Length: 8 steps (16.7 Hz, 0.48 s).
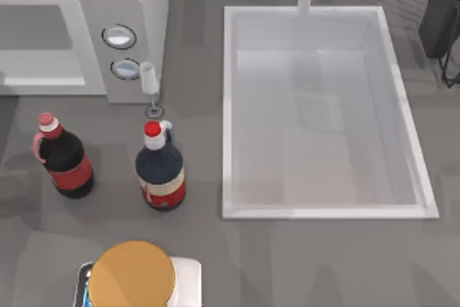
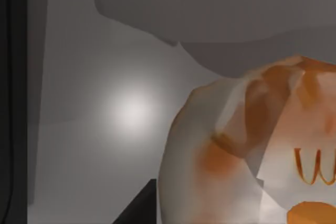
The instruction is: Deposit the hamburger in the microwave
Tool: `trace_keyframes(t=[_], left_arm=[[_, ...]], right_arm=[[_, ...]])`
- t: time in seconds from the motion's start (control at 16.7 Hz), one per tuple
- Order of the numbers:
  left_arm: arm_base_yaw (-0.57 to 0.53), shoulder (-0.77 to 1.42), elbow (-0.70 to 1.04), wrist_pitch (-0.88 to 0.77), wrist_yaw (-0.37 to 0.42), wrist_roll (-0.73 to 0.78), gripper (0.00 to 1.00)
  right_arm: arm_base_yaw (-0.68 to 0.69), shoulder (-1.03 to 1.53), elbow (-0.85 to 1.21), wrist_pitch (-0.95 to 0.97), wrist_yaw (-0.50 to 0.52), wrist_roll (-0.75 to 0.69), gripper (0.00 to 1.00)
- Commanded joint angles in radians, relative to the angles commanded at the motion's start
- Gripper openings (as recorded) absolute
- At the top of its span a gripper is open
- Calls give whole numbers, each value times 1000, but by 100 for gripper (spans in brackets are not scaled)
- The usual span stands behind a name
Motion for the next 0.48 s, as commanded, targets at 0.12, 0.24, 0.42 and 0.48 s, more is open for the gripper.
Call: trace_keyframes(t=[0.12,0.24,0.42,0.48], left_arm=[[0,-14,24,-37,0,0,0],[-1,-25,48,-78,-1,-1,0],[-2,-58,77,-125,-1,-2,0],[-2,-59,78,-126,-1,-2,0]], right_arm=[[0,0,0,0,0,0,100],[0,0,0,0,0,0,100],[0,0,0,0,0,0,100],[0,0,0,0,0,0,100]])
